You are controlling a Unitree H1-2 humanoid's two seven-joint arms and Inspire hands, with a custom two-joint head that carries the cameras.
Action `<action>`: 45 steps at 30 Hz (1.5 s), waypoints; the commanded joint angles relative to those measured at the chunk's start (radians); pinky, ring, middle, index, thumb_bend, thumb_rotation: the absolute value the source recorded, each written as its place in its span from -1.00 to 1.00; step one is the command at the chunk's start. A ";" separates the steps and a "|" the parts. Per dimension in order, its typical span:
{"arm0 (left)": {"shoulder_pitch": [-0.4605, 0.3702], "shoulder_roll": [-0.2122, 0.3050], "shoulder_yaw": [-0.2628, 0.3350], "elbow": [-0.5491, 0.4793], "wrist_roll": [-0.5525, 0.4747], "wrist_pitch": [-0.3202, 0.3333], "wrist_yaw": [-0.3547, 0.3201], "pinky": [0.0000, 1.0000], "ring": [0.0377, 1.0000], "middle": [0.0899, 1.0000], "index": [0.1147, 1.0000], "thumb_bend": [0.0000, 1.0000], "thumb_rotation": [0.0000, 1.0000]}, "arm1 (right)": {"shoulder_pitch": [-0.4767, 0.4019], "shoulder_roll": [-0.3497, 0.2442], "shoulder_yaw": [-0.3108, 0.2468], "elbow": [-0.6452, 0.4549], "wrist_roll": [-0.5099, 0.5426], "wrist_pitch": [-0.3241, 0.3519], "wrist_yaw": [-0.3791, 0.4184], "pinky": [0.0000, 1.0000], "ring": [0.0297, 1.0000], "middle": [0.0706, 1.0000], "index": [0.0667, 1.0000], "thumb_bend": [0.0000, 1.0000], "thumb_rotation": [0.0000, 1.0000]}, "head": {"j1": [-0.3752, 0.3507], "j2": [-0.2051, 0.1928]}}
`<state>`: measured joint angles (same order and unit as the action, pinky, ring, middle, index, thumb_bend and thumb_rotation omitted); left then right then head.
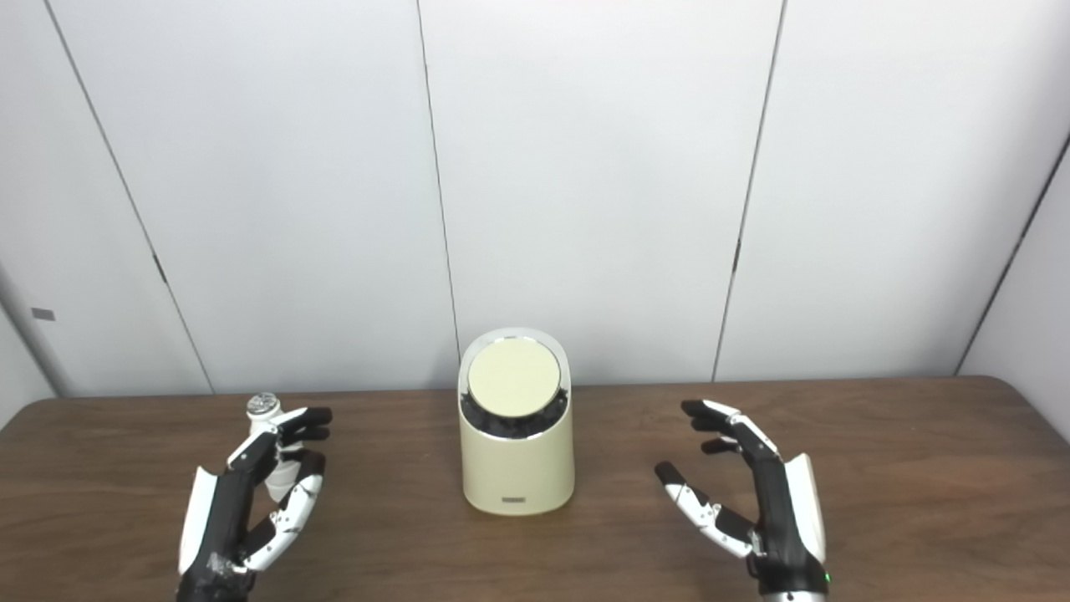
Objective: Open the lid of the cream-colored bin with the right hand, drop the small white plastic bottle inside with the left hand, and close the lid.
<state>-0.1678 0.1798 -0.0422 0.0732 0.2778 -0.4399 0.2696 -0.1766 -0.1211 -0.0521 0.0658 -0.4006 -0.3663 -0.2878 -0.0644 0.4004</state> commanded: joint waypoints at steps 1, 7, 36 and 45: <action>-0.037 0.018 -0.002 -0.016 -0.001 -0.030 0.020 0.19 0.39 0.45 0.41 -0.51 -0.13 | -0.032 -0.004 -0.004 -0.022 0.007 -0.047 -0.016 0.16 0.37 0.39 0.36 -0.40 -0.39 | 0.000 0.001; -0.037 0.019 0.000 -0.015 0.014 -0.030 0.027 0.18 0.39 0.44 0.41 -0.50 -0.09 | -0.033 -0.006 -0.006 -0.022 0.008 -0.043 -0.018 0.17 0.37 0.40 0.35 -0.38 -0.33 | -0.002 0.010; -0.036 0.014 0.009 -0.020 -0.018 -0.030 -0.005 0.23 0.42 0.47 0.42 -0.47 -0.05 | -0.222 -0.057 0.076 -0.301 0.012 0.476 0.305 0.76 0.89 0.92 0.86 0.31 0.82 | -0.003 0.033; -0.036 0.009 0.014 -0.020 0.001 -0.030 0.001 0.19 0.39 0.44 0.40 -0.49 -0.05 | -0.334 -0.029 0.124 -0.295 -0.091 0.575 0.293 0.63 0.83 0.93 0.89 0.86 0.60 | 0.001 0.026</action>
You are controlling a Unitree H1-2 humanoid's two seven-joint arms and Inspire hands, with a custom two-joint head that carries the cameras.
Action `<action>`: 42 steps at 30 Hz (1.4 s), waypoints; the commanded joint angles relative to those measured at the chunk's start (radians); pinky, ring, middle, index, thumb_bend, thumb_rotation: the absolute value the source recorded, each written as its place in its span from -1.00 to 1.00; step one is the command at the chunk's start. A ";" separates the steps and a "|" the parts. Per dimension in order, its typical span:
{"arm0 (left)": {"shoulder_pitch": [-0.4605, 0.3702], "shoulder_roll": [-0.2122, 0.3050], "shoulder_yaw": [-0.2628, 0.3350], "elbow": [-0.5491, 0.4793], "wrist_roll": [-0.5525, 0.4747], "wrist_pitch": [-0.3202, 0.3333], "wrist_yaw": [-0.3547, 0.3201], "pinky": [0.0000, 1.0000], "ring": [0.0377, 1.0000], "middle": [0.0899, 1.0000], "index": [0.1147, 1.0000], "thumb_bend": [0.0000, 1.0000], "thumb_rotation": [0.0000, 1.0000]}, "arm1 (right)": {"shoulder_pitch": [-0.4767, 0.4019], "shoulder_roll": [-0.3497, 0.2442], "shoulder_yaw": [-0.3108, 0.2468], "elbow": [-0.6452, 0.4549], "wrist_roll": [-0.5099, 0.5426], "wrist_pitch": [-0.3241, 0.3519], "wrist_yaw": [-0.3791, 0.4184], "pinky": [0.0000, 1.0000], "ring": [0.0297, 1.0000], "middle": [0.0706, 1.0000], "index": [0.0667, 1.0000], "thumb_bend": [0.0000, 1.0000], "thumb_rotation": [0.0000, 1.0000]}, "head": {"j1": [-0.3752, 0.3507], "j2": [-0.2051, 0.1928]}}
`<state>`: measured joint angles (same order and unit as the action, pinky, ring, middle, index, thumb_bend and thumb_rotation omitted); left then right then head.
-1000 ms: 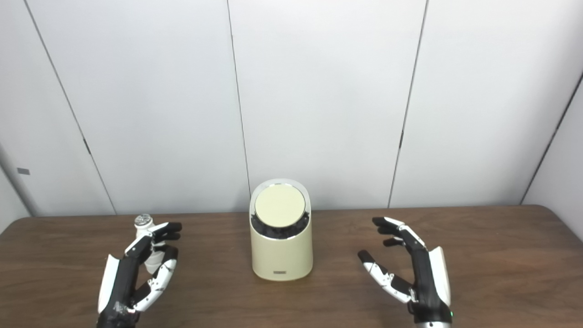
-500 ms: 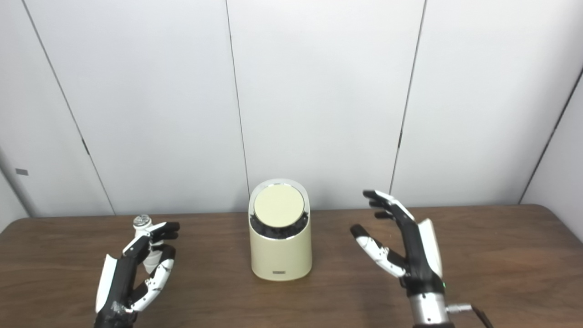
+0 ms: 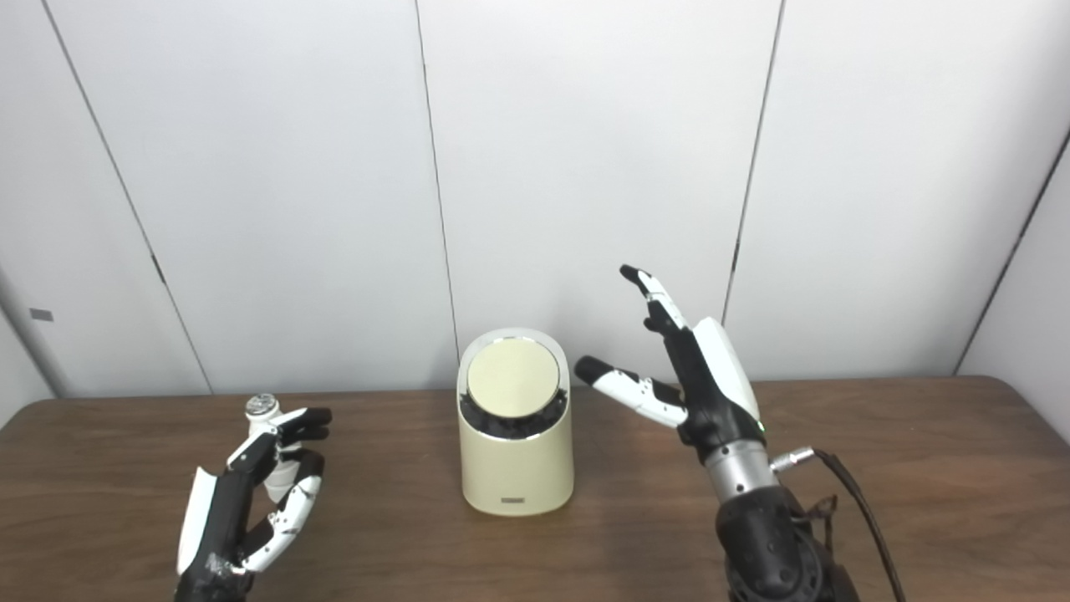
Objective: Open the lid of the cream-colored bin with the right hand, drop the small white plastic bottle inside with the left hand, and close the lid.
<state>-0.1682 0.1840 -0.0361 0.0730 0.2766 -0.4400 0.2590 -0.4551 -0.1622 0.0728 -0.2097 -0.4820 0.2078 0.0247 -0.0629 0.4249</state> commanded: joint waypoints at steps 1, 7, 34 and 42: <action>-0.035 0.006 0.007 -0.020 0.005 -0.030 0.014 0.18 0.39 0.44 0.39 -0.49 -0.06 | -0.067 0.023 0.000 -0.014 -0.016 0.010 -0.027 0.63 0.82 0.93 0.90 0.89 0.54 | 0.001 0.001; -0.034 0.004 0.008 -0.024 0.000 -0.029 0.007 0.20 0.40 0.45 0.41 -0.51 -0.09 | -0.118 0.065 0.014 0.021 -0.058 0.061 -0.045 0.42 0.80 0.99 1.00 1.00 0.29 | 0.001 -0.002; -0.029 -0.010 0.016 -0.038 0.029 -0.029 0.018 0.18 0.38 0.43 0.38 -0.50 -0.11 | -0.235 0.085 0.118 0.294 -0.226 0.088 -0.137 1.00 1.00 1.00 1.00 1.00 -0.30 | 0.011 0.011; -0.030 -0.008 0.015 -0.042 0.023 -0.029 0.012 0.18 0.39 0.43 0.39 -0.51 -0.12 | -0.236 0.082 0.130 0.342 -0.235 0.101 -0.134 1.00 1.00 1.00 1.00 1.00 -0.34 | 0.013 0.014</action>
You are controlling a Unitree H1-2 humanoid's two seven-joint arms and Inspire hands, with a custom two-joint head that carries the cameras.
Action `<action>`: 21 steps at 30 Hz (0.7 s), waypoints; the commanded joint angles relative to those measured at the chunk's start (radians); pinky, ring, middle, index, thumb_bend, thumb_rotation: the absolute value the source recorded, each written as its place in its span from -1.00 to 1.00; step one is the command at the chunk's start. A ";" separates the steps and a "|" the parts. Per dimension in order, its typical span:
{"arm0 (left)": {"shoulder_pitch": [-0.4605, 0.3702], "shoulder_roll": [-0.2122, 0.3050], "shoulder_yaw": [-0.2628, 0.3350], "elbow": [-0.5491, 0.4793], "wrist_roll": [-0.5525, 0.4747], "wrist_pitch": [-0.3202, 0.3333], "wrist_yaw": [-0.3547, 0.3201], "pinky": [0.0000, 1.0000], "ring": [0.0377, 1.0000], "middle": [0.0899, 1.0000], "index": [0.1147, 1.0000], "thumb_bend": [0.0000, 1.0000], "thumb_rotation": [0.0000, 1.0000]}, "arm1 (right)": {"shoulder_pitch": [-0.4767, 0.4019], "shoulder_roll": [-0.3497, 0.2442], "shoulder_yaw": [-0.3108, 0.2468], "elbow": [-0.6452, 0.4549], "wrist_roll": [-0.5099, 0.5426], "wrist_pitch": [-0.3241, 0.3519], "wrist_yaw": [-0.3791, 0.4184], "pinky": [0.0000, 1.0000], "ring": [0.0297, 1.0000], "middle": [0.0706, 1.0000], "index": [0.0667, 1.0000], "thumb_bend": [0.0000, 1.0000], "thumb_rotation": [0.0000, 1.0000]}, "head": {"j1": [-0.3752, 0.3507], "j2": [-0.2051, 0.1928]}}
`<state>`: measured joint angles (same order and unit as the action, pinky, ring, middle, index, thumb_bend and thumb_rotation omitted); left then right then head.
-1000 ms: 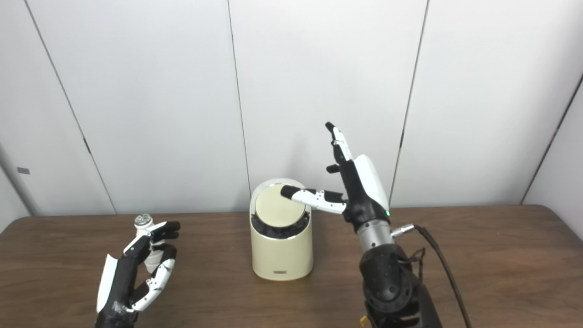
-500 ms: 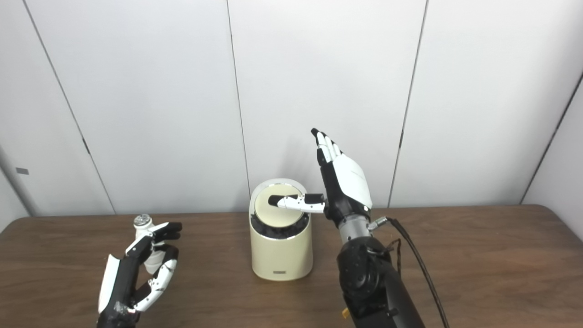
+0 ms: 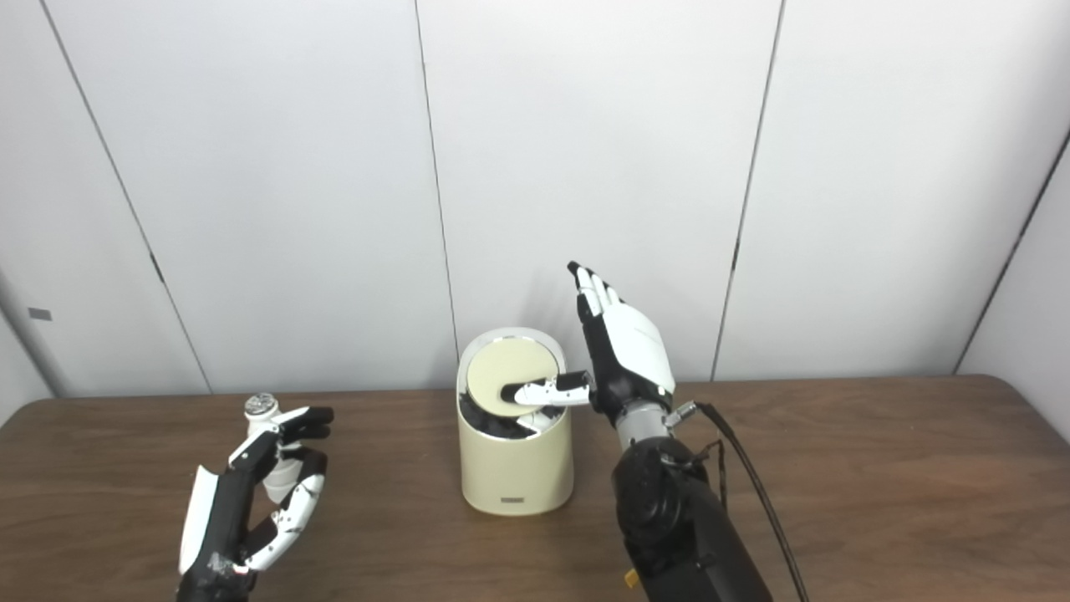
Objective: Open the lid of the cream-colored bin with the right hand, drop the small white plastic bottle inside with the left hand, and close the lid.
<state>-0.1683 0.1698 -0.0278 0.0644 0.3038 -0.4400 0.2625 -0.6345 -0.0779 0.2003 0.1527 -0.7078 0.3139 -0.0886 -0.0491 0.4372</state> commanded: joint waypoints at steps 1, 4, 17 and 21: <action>-0.030 0.006 0.007 -0.034 -0.004 -0.029 0.008 0.18 0.39 0.43 0.39 -0.51 -0.11 | -0.055 -0.004 0.003 -0.017 -0.010 -0.006 -0.021 1.00 1.00 1.00 1.00 1.00 -0.35 | -0.001 0.002; -0.029 0.005 0.009 -0.036 -0.005 -0.029 0.007 0.18 0.39 0.43 0.39 -0.51 -0.10 | -0.052 -0.008 0.007 -0.008 -0.014 -0.006 -0.023 1.00 1.00 1.00 1.00 1.00 -0.34 | 0.000 0.003; -0.029 0.001 0.017 -0.042 -0.023 -0.028 -0.011 0.21 0.41 0.45 0.41 -0.48 -0.04 | -0.051 -0.030 0.026 -0.008 -0.037 0.017 -0.025 1.00 1.00 1.00 1.00 1.00 -0.66 | 0.000 0.013; -0.027 -0.001 0.019 -0.045 -0.043 -0.027 -0.024 0.23 0.42 0.46 0.42 -0.49 -0.04 | -0.049 -0.031 0.027 -0.018 -0.040 0.031 -0.021 1.00 1.00 1.00 1.00 1.00 -0.77 | -0.002 0.014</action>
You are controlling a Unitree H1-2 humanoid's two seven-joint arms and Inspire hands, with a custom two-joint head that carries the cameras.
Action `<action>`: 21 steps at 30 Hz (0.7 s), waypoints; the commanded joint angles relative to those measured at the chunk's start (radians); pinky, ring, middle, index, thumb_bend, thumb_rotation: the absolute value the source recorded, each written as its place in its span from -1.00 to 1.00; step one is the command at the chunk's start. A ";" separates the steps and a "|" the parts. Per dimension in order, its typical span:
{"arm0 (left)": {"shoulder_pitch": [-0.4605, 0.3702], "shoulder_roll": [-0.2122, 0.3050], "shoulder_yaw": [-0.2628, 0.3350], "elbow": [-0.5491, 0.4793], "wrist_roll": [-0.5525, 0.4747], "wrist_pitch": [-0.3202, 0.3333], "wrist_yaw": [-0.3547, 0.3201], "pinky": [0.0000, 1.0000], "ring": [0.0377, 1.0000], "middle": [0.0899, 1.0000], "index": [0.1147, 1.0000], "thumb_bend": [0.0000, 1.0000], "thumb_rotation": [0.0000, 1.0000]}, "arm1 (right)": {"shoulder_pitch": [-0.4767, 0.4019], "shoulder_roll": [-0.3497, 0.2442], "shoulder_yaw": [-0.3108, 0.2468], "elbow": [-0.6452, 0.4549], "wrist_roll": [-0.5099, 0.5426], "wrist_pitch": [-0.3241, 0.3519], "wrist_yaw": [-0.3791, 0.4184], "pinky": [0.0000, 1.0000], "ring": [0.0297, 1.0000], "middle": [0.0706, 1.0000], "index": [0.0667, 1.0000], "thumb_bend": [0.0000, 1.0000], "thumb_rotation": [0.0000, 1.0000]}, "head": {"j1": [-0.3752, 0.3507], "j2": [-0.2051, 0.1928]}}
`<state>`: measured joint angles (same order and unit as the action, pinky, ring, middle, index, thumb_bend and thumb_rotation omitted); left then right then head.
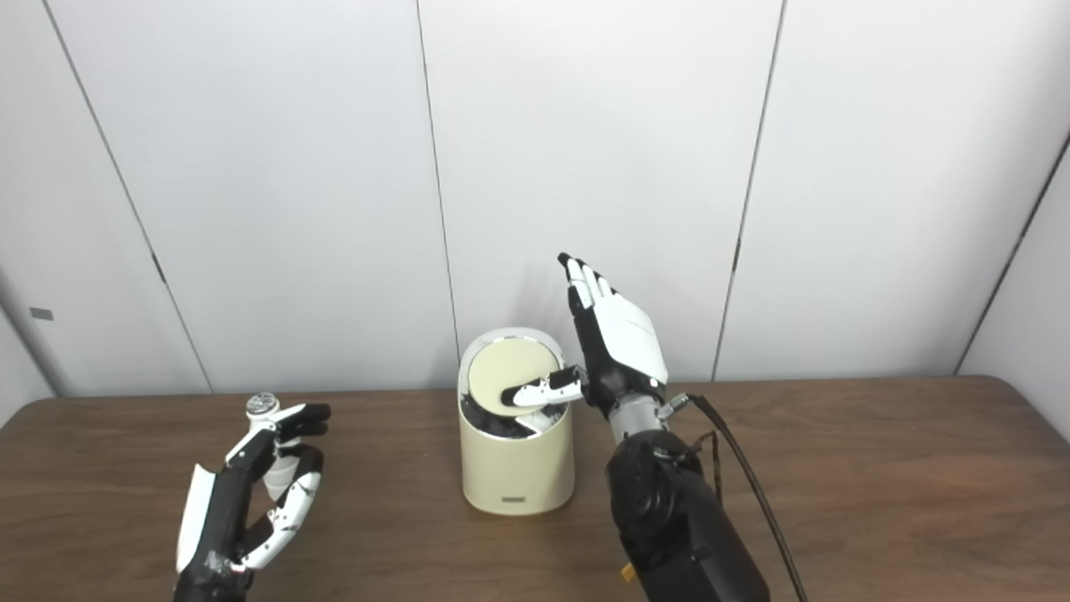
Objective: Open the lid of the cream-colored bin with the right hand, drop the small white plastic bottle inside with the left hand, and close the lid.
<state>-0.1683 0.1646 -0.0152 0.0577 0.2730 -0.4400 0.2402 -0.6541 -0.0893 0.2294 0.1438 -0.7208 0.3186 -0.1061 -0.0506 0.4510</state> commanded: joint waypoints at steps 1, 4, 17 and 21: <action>-0.027 0.004 0.007 -0.040 -0.016 -0.027 -0.006 0.24 0.43 0.47 0.43 -0.48 -0.04 | -0.029 -0.020 -0.001 -0.011 -0.029 0.029 -0.003 1.00 1.00 1.00 1.00 1.00 -0.80 | -0.001 0.001; -0.026 0.002 0.012 -0.041 -0.018 -0.027 -0.012 0.24 0.43 0.47 0.43 -0.49 -0.04 | -0.029 -0.020 0.001 -0.015 -0.033 0.033 -0.001 1.00 1.00 1.00 1.00 1.00 -0.82 | 0.001 0.002; -0.027 0.000 0.018 -0.039 -0.014 -0.028 -0.017 0.22 0.41 0.45 0.41 -0.48 -0.02 | -0.014 -0.018 -0.010 -0.040 0.022 0.024 0.034 1.00 1.00 1.00 1.00 0.65 0.97 | 0.000 0.002; -0.028 -0.002 0.017 -0.039 -0.008 -0.029 -0.013 0.22 0.41 0.45 0.41 -0.48 -0.06 | -0.008 -0.018 -0.017 -0.045 0.035 0.025 0.040 0.99 1.00 1.00 1.00 0.60 1.00 | 0.001 0.003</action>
<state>-0.1683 0.1588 -0.0026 0.0567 0.2637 -0.4400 0.2190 -0.6323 -0.1042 0.2201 0.1358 -0.6892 0.3515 -0.0574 -0.0491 0.4525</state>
